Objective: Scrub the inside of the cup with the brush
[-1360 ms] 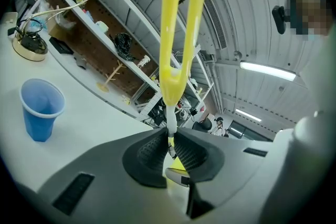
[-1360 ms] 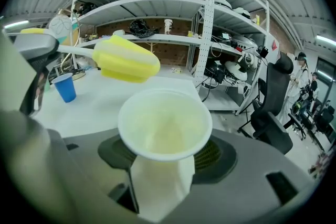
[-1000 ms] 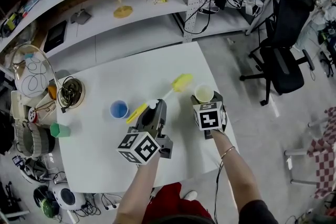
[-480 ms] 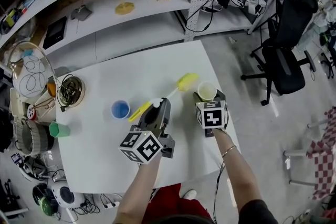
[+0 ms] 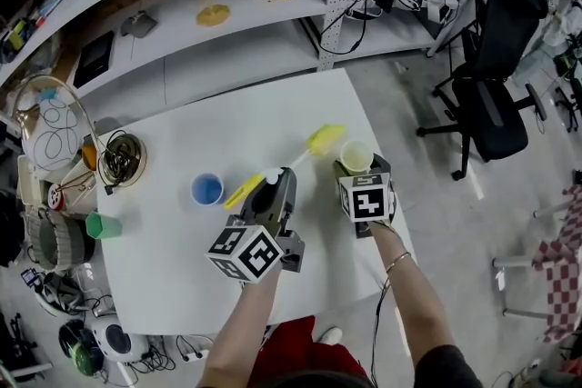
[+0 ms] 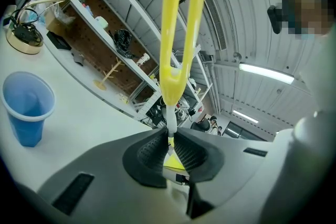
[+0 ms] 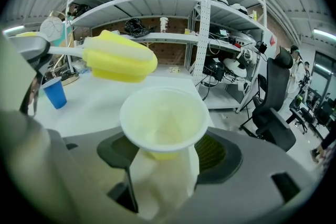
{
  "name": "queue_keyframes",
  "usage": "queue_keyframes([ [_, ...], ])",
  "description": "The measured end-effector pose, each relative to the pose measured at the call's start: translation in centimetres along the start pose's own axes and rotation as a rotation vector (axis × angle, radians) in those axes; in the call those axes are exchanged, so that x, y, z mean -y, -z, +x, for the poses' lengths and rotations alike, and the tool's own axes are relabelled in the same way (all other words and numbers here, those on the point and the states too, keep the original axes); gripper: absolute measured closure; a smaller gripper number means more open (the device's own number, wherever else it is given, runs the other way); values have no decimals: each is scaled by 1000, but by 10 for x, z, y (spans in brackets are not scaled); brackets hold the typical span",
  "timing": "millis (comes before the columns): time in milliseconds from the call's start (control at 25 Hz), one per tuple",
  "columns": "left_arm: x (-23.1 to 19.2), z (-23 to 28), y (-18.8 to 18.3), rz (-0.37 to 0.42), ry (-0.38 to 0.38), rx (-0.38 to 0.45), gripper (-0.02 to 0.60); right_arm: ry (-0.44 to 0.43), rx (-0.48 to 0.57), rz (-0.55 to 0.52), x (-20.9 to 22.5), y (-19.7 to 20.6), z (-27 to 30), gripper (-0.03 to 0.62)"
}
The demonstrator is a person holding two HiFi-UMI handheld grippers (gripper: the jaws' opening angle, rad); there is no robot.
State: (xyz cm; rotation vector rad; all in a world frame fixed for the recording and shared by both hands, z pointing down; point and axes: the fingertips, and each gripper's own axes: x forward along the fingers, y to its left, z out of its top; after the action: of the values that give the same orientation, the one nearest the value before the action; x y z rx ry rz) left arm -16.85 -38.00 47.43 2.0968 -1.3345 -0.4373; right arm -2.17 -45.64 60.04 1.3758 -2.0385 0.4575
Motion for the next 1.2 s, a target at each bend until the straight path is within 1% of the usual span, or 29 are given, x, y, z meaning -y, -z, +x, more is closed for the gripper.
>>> queue_keyframes([
  [360, 7, -6, -4, 10, 0, 14, 538, -26, 17, 52, -3, 4, -15, 293],
  [560, 12, -12, -5, 18, -10, 22, 539, -25, 21, 44, -6, 10, -30, 293],
  [800, 22, -23, -6, 22, -16, 33, 538, -37, 65, 36, -13, 11, -57, 295],
  [1080, 42, -40, -4, 51, -4, 43, 538, -94, 86, 59, -27, 16, -88, 298],
  [1120, 45, -42, -4, 54, -3, 45, 539, -96, 92, 61, -29, 16, -93, 303],
  [1160, 47, -45, -4, 58, -2, 46, 539, -94, 100, 64, -30, 16, -98, 321],
  [1200, 50, -47, -4, 63, 0, 48, 538, -89, 111, 66, -30, 16, -103, 358],
])
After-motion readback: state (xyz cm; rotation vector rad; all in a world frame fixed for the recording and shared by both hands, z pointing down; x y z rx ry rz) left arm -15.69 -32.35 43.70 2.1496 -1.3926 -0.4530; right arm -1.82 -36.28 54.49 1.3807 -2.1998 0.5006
